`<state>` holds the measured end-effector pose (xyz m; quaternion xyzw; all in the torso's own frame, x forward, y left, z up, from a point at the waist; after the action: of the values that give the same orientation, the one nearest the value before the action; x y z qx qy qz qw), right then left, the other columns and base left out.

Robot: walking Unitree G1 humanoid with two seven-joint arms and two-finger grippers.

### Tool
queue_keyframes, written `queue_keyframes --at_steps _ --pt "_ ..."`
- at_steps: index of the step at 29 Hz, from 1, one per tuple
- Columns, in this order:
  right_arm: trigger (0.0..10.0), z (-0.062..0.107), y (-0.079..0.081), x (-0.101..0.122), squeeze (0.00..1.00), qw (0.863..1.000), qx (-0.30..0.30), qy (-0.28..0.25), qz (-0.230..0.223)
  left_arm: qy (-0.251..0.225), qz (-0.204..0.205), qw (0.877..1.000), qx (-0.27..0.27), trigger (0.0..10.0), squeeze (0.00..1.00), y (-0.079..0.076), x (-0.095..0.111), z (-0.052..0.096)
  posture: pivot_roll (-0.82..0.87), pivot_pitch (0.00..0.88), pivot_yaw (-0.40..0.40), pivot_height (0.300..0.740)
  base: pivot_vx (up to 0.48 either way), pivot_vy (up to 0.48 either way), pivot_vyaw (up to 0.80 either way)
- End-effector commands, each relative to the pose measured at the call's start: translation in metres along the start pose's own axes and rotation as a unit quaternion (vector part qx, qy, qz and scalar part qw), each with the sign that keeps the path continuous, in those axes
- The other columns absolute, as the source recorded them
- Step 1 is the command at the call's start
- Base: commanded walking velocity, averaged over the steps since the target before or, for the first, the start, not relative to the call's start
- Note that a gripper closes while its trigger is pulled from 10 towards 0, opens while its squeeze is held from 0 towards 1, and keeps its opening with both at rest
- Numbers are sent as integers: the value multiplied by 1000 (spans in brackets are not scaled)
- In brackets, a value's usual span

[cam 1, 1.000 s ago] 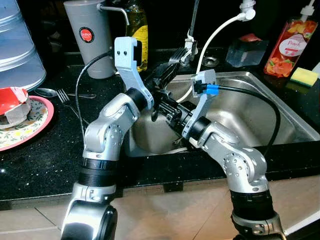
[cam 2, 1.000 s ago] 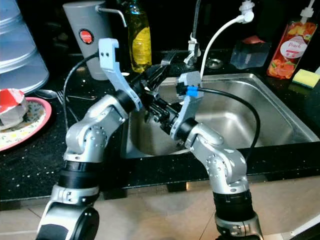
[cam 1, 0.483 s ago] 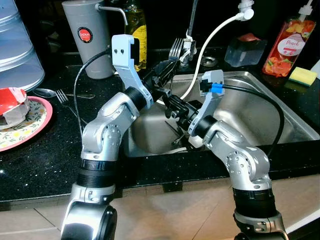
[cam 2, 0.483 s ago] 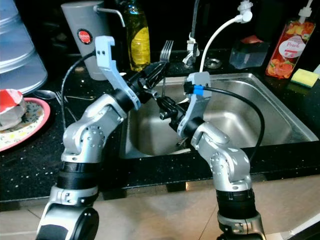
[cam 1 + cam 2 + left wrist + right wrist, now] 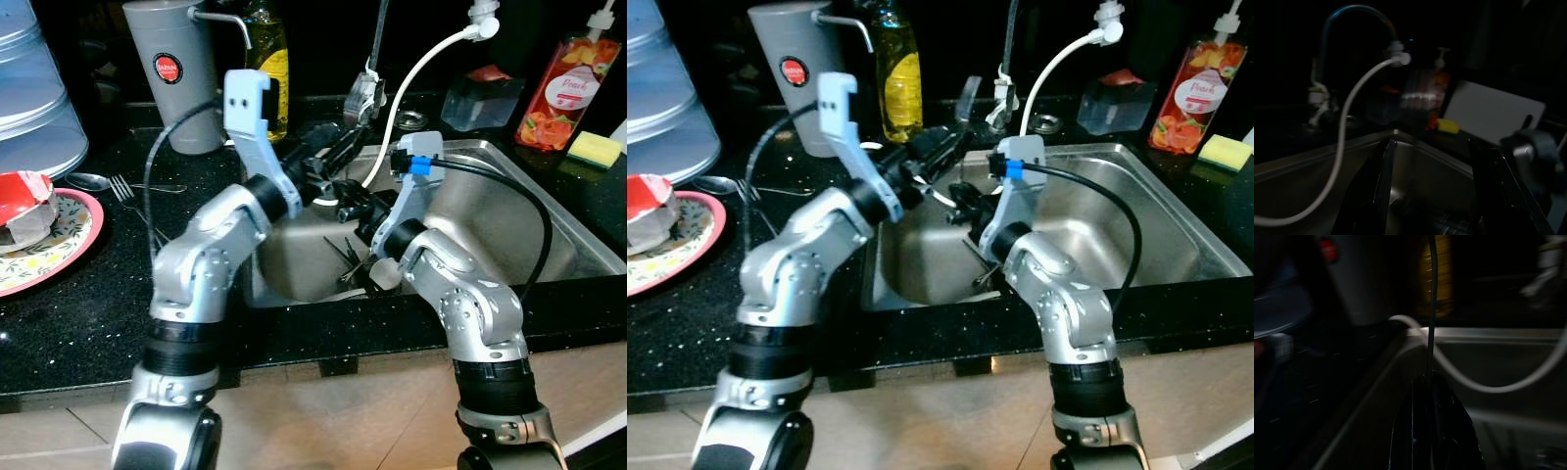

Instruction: Kitchen organization

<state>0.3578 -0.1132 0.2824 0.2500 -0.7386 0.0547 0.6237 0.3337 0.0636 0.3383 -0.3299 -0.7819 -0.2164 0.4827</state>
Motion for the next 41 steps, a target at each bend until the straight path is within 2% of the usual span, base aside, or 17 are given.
queue_keyframes --at_steps 1,6,13,16,17,18,19,20,24,29,30,31,34,36,37,39,41 --pt "10000 -1 -4 7 0 1000 -14 -18 12 2 -2 1000 4 10000 0 4 2 6 -102 111 20 740 0 0 0" --pt "10000 1 -36 -12 0 993 -92 38 67 13 -33 996 88 10000 0 37 7 22 -91 107 15 740 0 0 0" --pt "10000 5 -52 -55 0 983 -114 126 70 16 -39 992 117 10000 0 46 12 30 -85 99 5 740 0 0 0" --pt "10000 9 -59 -78 31 978 -130 162 37 29 -44 990 135 10000 0 49 8 33 -80 98 3 740 0 0 0" --pt "10000 10 -61 -82 141 976 -135 170 31 34 -45 989 140 10000 0 51 6 34 -80 98 3 740 0 0 0" --pt "10000 10 -61 -82 141 976 -135 170 31 34 -45 989 140 10000 0 51 6 34 -80 98 3 740 0 0 0" --pt "10000 11 -63 -84 941 975 -140 173 31 35 -45 988 141 10000 0 51 5 34 -83 97 2 740 0 0 0" --pt "10000 11 -66 -85 1000 973 -145 176 34 38 -46 988 144 10000 0 51 4 34 -83 97 2 740 0 0 0" --pt "10000 12 -68 -85 1000 973 -145 176 41 60 -58 981 176 10000 0 59 -2 37 -83 97 2 740 0 0 0" --pt "10000 5 -65 -57 1000 983 -139 98 64 89 -82 973 198 10000 0 64 -9 38 -86 102 1 740 0 0 0" --pt "10000 3 -61 -46 55 986 -132 74 67 99 -97 969 206 10000 0 65 -11 38 -88 107 3 740 0 0 0" --pt "10000 1 -52 -24 0 990 -112 19 88 129 -126 957 227 10000 0 70 -16 39 -90 109 5 740 0 0 0" --pt "10000 0 -47 -7 0 989 -109 -19 99 143 -151 948 239 10000 0 72 -18 39 -91 109 5 740 0 0 0" --pt "10000 1 -38 18 0 983 -103 -77 129 179 -180 921 296 10000 0 81 -18 40 -90 113 8 740 0 0 0" --pt "10000 1 -38 18 0 983 -103 -77 129 179 -180 921 296 10000 0 81 -18 40 -90 113 8 740 0 0 0" --pt "10000 3 -35 34 0 979 -112 -109 135 220 -231 881 348 10000 0 89 -15 43 -90 113 8 740 0 0 0" --pt "10000 5 -35 39 0 976 -118 -120 141 221 -230 879 354 10000 0 91 -13 45 -85 116 11 740 0 0 0"
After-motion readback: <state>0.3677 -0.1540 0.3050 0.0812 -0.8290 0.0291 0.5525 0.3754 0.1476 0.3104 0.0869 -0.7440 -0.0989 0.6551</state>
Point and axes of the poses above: a point about 5 cm out from each wrist's last joint towards the gripper, its own z axis pointing back from the gripper into the wrist, its own x axis along the axis of the wrist's last joint, y = z × x, the point moved 2 cm from there along -z, pointing out of the wrist towards the gripper, and after that the axes turned 8 degrees about -z, right-handed, at the moved point
